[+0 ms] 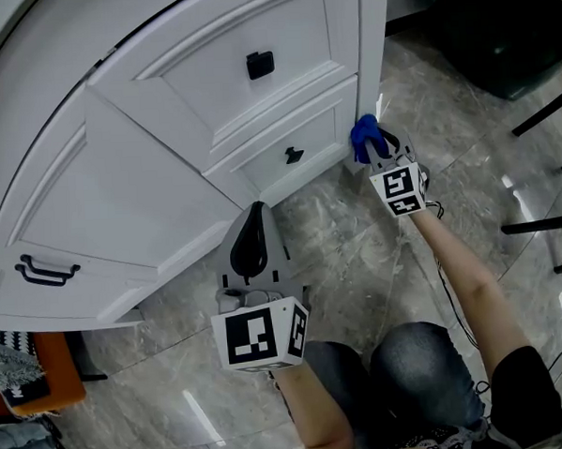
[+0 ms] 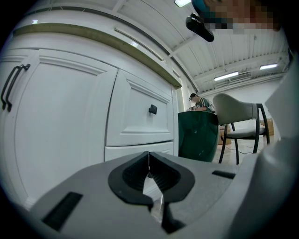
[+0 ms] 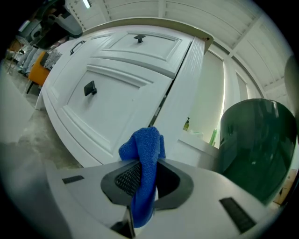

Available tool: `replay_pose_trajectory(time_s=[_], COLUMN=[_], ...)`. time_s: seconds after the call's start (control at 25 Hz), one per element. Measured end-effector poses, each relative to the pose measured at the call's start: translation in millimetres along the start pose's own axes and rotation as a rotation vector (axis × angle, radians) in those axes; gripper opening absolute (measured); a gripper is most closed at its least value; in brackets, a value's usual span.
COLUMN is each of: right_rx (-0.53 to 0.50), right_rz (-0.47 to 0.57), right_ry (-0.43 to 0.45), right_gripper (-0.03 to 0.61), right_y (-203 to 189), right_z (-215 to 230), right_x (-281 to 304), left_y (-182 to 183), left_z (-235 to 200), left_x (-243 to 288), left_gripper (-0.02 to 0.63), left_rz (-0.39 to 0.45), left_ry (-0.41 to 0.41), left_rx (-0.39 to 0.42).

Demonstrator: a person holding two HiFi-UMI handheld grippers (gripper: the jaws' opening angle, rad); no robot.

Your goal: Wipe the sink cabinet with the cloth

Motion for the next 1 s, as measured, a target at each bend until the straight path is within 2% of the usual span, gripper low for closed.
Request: replay_pose_trajectory(time_s=[0.56, 0.88, 1.0], right_rx=[0.03, 0.07, 0.096], right_rz=[-0.102, -0.305, -0.316], right_ry=[0.009, 0.069, 0.064], right_gripper=[0.06, 0.06, 0.06], right_y=[-38.8, -78.6, -79.4], right_z=[-15.5, -31.3, -31.1], right_x=[10.0, 21.1, 21.5], left_y=[-0.7, 2.8, 3.0], left_z=[-8.8, -10.7, -10.2], left_x=[-5.9, -10.4, -10.9], left_gripper=[0.006, 0.006, 0.006], left_rz=[0.006, 0.018, 0.019], left_ry=[0.01, 0.009, 0.008], left_rx=[-0.01, -0.013, -0.011])
Point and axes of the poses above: the fingertips, and each gripper's own axes: x forward along the fingers, z to its right, y out of its top, the point moved 2 cm from there along -x, backward along the fingers, and after that the axes turned 5 degrees about x, right-handed, at the moved point
